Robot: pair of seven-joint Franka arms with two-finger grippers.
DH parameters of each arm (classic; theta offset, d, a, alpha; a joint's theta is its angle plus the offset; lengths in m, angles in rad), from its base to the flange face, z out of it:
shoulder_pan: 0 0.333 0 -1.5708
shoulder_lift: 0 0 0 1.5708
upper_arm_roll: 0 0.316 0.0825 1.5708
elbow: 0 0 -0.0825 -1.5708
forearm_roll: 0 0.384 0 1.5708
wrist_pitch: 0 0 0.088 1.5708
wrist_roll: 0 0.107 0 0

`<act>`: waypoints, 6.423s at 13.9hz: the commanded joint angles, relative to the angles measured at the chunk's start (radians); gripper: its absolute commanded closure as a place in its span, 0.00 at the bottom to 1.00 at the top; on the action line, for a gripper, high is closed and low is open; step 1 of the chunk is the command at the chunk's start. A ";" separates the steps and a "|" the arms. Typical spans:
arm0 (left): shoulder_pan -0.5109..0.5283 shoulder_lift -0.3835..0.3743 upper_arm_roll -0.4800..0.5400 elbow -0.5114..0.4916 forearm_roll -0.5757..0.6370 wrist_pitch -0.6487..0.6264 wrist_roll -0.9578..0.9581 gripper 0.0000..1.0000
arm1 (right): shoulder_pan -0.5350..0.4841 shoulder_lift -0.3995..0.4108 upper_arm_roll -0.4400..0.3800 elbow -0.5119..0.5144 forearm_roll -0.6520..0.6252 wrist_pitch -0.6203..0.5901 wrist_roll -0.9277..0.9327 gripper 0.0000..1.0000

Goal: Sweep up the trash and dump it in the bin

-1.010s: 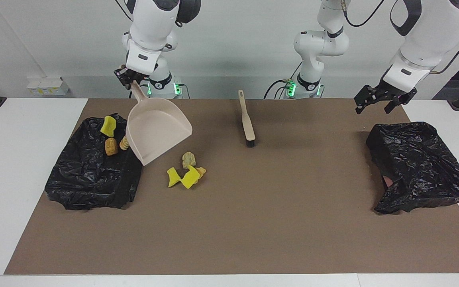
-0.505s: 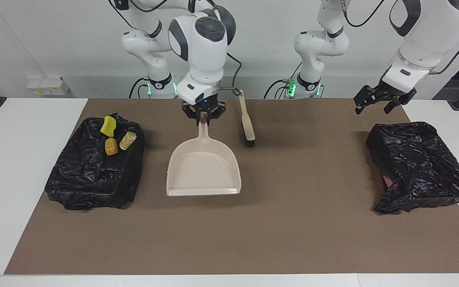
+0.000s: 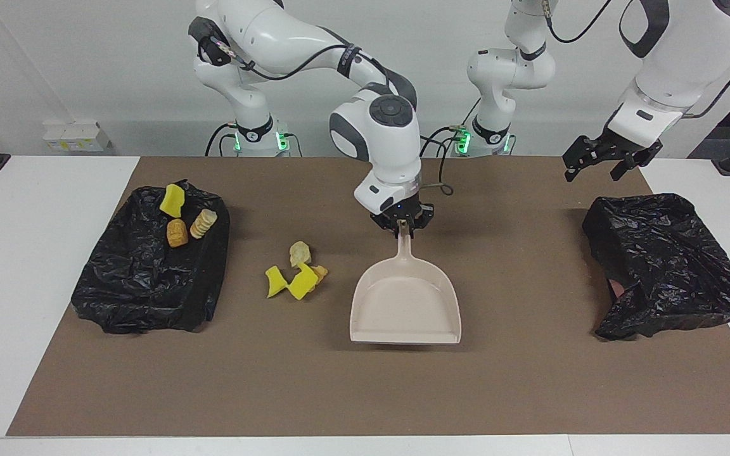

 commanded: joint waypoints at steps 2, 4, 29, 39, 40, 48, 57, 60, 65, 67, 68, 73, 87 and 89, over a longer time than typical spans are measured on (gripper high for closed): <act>0.007 -0.004 -0.007 -0.003 0.018 -0.012 0.000 0.00 | -0.006 0.067 0.027 0.036 -0.080 0.022 0.019 1.00; 0.007 -0.004 -0.007 -0.003 0.018 -0.012 0.000 0.00 | -0.012 0.067 0.028 0.026 -0.083 0.043 0.014 0.95; 0.007 -0.004 -0.007 -0.003 0.018 -0.012 0.000 0.00 | -0.031 -0.576 0.114 -0.723 0.388 0.020 -0.244 0.00; -0.066 -0.024 -0.029 -0.059 0.008 0.042 -0.019 0.00 | 0.024 -0.541 0.131 -0.869 0.394 0.264 -0.256 0.00; -0.100 -0.022 -0.029 -0.076 0.008 0.056 -0.034 0.00 | 0.024 -0.541 0.131 -0.869 0.394 0.264 -0.259 0.08; -0.310 0.048 -0.029 -0.243 0.008 0.411 -0.353 0.00 | 0.017 -0.528 0.129 -0.841 0.376 0.206 -0.262 1.00; -0.485 0.349 -0.027 -0.245 0.017 0.734 -0.595 0.00 | -0.103 -0.784 0.033 -0.804 0.374 -0.184 -0.376 1.00; -0.487 0.350 -0.027 -0.236 0.018 0.700 -0.597 0.00 | -0.155 -0.774 -0.026 -0.804 0.290 -0.173 -0.380 1.00; -0.490 0.343 -0.029 -0.222 0.015 0.616 -0.596 1.00 | -0.233 -0.606 -0.169 -0.681 -0.050 -0.133 -0.501 1.00; -0.490 0.340 -0.030 -0.221 0.015 0.608 -0.586 1.00 | -0.235 -0.479 -0.208 -0.567 -0.159 -0.136 -0.530 1.00; -0.485 0.334 -0.032 -0.215 0.017 0.594 -0.583 1.00 | -0.235 -0.419 -0.225 -0.535 -0.216 -0.127 -0.529 1.00; -0.441 0.277 -0.015 -0.156 0.018 0.420 -0.303 1.00 | -0.230 -0.318 -0.260 -0.514 -0.197 -0.064 -0.462 1.00; -0.310 0.358 -0.018 0.022 0.168 0.237 0.763 1.00 | -0.154 -0.332 -0.219 -0.547 0.176 -0.034 -0.371 1.00; -0.317 0.344 -0.018 -0.013 0.202 0.254 0.829 1.00 | -0.155 -0.332 -0.219 -0.551 0.176 -0.024 -0.339 1.00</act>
